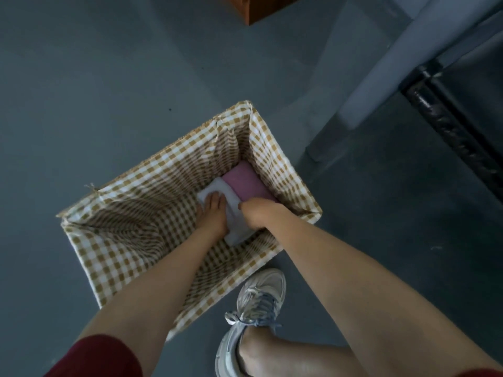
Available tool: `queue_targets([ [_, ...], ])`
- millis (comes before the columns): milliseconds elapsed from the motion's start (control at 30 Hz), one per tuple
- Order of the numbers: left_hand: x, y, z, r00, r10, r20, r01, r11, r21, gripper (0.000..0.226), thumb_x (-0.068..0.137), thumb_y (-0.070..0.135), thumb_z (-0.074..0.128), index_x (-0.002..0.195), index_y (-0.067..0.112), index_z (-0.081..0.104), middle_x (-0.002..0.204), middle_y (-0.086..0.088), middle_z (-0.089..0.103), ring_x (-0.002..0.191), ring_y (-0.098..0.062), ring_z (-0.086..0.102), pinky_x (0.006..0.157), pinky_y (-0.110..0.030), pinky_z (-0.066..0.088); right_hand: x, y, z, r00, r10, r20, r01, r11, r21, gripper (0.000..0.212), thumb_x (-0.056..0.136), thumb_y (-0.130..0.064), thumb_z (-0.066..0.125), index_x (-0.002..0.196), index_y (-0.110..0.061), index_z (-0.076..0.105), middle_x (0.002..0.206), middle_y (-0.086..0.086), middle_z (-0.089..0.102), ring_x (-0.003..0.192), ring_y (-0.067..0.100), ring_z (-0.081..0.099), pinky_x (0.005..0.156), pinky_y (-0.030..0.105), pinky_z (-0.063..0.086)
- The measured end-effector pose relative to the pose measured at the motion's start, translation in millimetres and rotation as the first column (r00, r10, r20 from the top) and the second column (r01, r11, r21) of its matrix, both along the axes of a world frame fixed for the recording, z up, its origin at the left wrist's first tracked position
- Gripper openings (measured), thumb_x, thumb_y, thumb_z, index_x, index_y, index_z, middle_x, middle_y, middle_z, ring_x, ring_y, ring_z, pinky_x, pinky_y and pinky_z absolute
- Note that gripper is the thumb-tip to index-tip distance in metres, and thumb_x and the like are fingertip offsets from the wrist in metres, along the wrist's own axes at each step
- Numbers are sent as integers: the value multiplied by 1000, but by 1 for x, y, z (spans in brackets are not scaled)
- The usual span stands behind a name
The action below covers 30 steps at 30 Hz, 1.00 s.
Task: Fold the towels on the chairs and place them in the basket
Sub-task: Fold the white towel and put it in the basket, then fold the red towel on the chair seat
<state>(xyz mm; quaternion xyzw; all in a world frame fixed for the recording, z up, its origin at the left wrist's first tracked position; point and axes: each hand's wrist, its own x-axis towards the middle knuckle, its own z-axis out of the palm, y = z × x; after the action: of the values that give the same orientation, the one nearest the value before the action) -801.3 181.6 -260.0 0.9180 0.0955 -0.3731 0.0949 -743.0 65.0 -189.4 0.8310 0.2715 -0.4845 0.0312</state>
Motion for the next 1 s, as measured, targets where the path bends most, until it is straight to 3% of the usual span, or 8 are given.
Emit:
queue_targets([
  [100,-2,-1,27,998,-26,54,25,1000,9,72,93,28,55,151,14,15,155,-14,17,142,-27,19,116,-41,18,1,-4,28,991,7,131,-18,996,83,35,97,-12,42,131,-7,49,129,14,50,114,28,51,91,35,44],
  [200,-2,-9,78,998,-30,55,33,998,-47,56,95,28,51,147,16,31,143,-12,42,127,-26,43,104,-34,37,-2,-14,77,971,44,235,-81,986,149,39,95,-11,43,134,-7,46,131,16,48,116,30,49,92,34,41],
  [333,1,-34,173,982,-36,188,49,997,-65,50,92,33,53,139,19,43,138,-9,49,125,-26,49,99,-38,42,-8,-43,168,934,16,357,-94,974,204,28,90,-11,49,119,-12,50,112,10,50,108,31,53,87,40,47],
  [433,1,-67,251,916,-119,384,142,989,-33,42,90,31,54,129,17,51,131,-9,54,120,-29,53,94,-40,44,-21,-92,245,875,-108,472,-21,966,258,41,90,-13,53,131,-15,46,119,10,48,111,29,50,92,40,44],
  [533,-4,-117,325,803,-176,569,248,968,-49,38,91,31,54,126,17,53,129,-11,55,118,-32,53,92,-41,44,-50,-162,319,749,-285,598,90,938,334,41,90,-19,58,129,-15,47,122,10,48,114,28,49,94,35,40],
  [667,-22,-197,406,644,-280,712,432,901,-37,34,91,30,52,124,18,53,122,-7,55,108,-28,55,77,-34,42,-110,-262,386,530,-503,683,257,863,435,42,89,-24,61,128,-18,48,121,5,47,110,24,50,97,41,43],
  [867,-60,-321,473,439,-446,780,652,755,65,36,93,30,53,127,18,53,123,-6,55,109,-27,54,75,-31,40,-202,-387,429,278,-632,724,447,752,485,46,91,-28,61,133,-18,45,129,4,44,118,23,47,98,35,41],
  [1000,-80,-404,486,359,-535,765,741,662,115,34,91,26,55,124,16,56,123,-6,55,108,-27,55,77,-32,42,-247,-459,427,152,-667,730,579,658,481,47,89,-24,62,132,-15,47,132,8,45,121,27,45,97,33,37],
])
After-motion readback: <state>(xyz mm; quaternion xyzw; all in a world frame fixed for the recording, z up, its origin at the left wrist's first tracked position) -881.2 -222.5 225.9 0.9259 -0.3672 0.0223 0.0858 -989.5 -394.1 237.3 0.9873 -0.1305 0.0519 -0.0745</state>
